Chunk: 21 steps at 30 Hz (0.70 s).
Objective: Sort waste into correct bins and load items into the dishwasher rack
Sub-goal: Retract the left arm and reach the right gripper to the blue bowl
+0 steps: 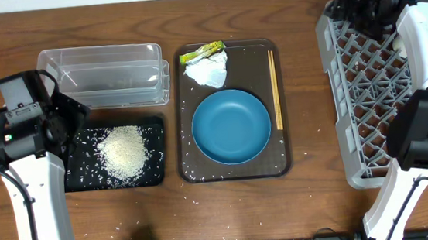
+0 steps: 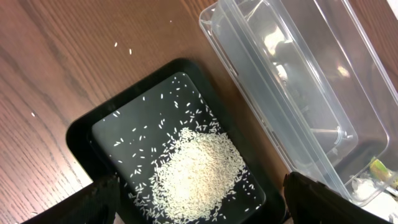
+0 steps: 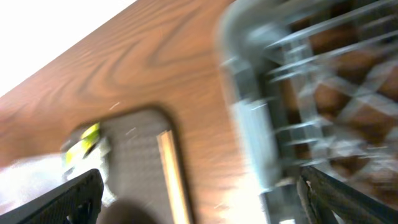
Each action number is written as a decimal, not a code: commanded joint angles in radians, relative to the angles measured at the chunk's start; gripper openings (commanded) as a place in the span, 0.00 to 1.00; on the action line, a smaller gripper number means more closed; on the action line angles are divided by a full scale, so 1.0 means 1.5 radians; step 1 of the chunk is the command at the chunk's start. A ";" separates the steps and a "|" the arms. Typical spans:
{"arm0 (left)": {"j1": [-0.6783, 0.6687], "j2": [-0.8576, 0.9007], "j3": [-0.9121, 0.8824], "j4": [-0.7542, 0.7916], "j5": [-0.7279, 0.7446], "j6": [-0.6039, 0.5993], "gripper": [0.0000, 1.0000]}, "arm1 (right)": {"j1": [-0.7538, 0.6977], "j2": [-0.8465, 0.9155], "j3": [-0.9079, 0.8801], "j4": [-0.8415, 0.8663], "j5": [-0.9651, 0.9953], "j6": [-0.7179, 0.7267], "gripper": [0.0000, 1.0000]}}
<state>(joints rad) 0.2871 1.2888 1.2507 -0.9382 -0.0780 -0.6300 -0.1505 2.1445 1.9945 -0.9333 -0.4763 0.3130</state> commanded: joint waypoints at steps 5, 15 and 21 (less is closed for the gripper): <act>0.005 -0.001 0.007 -0.002 -0.001 -0.013 0.88 | 0.133 -0.007 0.000 -0.182 -0.042 -0.193 0.96; 0.005 -0.001 0.007 -0.002 -0.001 -0.013 0.88 | 0.425 -0.007 -0.001 -0.174 0.161 -0.193 0.99; 0.005 -0.001 0.007 -0.002 -0.001 -0.013 0.88 | 0.547 -0.007 -0.001 -0.121 0.206 -0.189 0.98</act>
<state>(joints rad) 0.2901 1.2888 1.2507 -0.9382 -0.0780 -0.6331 0.6239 2.1445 1.9942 -1.1191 -0.2474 0.0406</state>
